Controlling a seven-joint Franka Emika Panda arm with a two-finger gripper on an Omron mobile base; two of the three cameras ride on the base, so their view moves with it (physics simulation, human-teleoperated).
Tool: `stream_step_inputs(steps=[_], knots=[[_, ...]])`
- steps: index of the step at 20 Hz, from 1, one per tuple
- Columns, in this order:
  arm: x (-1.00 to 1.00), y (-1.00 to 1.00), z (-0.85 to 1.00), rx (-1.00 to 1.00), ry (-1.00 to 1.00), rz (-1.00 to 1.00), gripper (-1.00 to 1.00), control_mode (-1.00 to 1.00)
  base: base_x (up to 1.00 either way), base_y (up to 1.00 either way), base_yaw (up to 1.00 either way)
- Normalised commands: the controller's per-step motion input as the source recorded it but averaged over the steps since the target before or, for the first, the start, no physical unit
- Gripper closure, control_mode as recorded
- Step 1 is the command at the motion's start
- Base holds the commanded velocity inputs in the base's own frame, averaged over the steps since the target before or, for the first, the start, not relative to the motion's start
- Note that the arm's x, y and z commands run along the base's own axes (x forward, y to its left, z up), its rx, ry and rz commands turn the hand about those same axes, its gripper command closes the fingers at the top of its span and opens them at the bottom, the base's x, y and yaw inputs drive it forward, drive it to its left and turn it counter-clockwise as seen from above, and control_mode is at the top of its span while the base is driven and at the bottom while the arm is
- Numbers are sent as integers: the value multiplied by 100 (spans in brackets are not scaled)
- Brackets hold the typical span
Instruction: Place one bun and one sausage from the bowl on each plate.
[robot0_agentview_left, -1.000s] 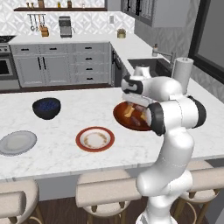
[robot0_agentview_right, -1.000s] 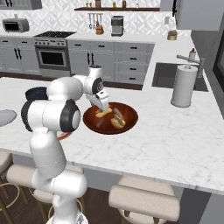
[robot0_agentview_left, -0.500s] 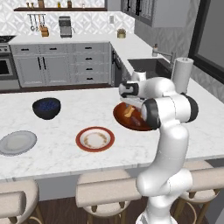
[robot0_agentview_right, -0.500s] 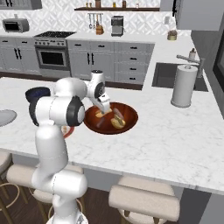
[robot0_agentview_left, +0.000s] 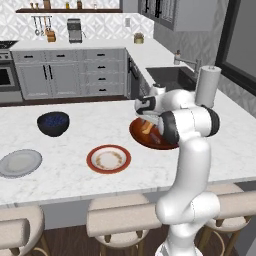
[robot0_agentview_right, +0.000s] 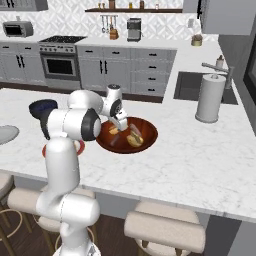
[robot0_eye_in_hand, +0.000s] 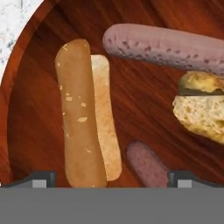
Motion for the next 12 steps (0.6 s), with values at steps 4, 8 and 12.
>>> stream_step_inputs(steps=[4,8,12], knots=[[24,0,-14,3,-4,0,-100,-100,0,0,0],[24,0,-17,1,0,0,-100,-100,0,0,0],[29,0,-24,2,-1,0,-100,-100,0,0,0]])
